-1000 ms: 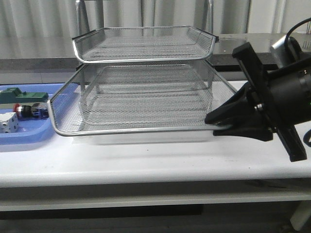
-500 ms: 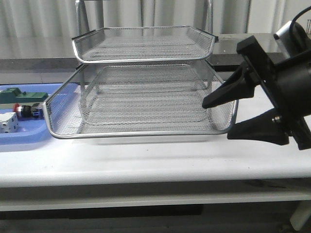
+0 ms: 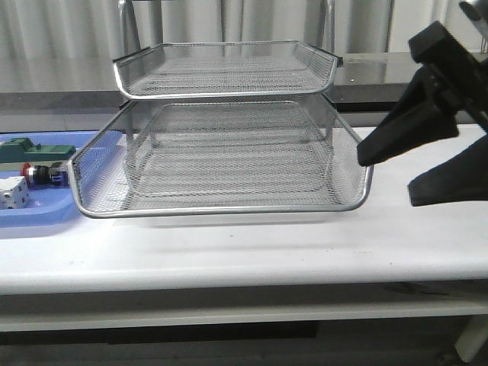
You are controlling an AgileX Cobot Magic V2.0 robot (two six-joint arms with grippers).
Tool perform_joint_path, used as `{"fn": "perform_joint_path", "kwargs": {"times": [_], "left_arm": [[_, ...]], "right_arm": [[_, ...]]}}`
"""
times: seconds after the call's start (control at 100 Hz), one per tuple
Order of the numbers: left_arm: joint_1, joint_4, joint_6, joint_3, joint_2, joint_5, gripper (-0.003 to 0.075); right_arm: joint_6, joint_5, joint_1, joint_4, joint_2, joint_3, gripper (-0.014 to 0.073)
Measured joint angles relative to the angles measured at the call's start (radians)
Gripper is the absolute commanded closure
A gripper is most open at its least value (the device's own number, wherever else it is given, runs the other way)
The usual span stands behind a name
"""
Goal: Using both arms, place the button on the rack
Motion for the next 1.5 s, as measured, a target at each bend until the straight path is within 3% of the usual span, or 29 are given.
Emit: {"fn": "perform_joint_path", "kwargs": {"times": [0.33, 0.54, 0.66, 0.99, 1.25, 1.5], "left_arm": [[0.0, 0.0, 0.0, 0.0, 0.0, 0.0, 0.0741], [0.0, 0.0, 0.0, 0.0, 0.0, 0.0, 0.0741], [0.0, 0.0, 0.0, 0.0, 0.0, 0.0, 0.0741], [0.0, 0.0, 0.0, 0.0, 0.0, 0.0, 0.0741], [0.0, 0.0, 0.0, 0.0, 0.0, 0.0, 0.0741], [0.0, 0.0, 0.0, 0.0, 0.0, 0.0, 0.0741]], "right_arm": [[0.396, 0.027, 0.0, -0.62, -0.285, -0.017, 0.0098], [0.707, 0.213, 0.0, -1.086, -0.425, -0.142, 0.0106], [0.827, 0.318, 0.0, -1.245, -0.495, -0.198, 0.0158], [0.872, 0.478, 0.0, -1.285, -0.72, -0.214, 0.0312], [0.874, 0.517, 0.0, -1.287, -0.835, -0.215, 0.0669], [0.874, 0.527, 0.0, -1.287, -0.85, -0.215, 0.0664]]}}
